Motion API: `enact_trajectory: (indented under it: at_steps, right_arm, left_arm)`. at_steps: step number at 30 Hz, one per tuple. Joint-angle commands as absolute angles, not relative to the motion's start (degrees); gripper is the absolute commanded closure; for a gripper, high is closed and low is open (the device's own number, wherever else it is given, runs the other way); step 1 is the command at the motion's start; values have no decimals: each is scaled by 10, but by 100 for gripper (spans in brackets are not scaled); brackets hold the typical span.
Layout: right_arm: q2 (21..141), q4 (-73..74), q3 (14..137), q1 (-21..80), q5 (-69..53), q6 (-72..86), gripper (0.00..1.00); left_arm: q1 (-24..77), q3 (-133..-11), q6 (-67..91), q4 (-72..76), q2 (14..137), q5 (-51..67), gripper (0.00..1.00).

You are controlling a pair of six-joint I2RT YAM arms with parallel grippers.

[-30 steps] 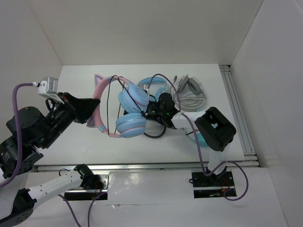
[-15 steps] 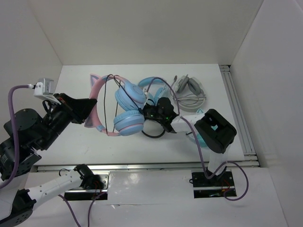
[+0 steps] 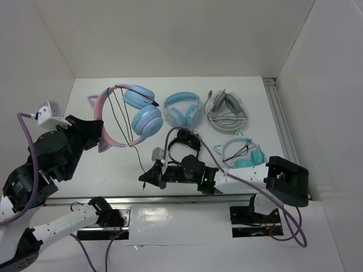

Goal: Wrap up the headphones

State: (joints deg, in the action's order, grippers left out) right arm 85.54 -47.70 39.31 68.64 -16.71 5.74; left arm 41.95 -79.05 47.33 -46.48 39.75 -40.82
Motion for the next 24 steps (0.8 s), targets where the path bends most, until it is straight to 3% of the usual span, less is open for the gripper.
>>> enact_trajectory:
  at_steps: [1,11,24]
  right_arm:
    - [820,-416,410,754,-71,-16,100]
    - [770,-244,492,907,75,-98,100]
    - [781,-4,654,979,207,-183,100]
  left_arm:
    - [421,-797,529,-419,403,-463,100]
    - [421,-773,550,-495,439,-556,100]
    - [421,-745,505,-596,482,-557,100]
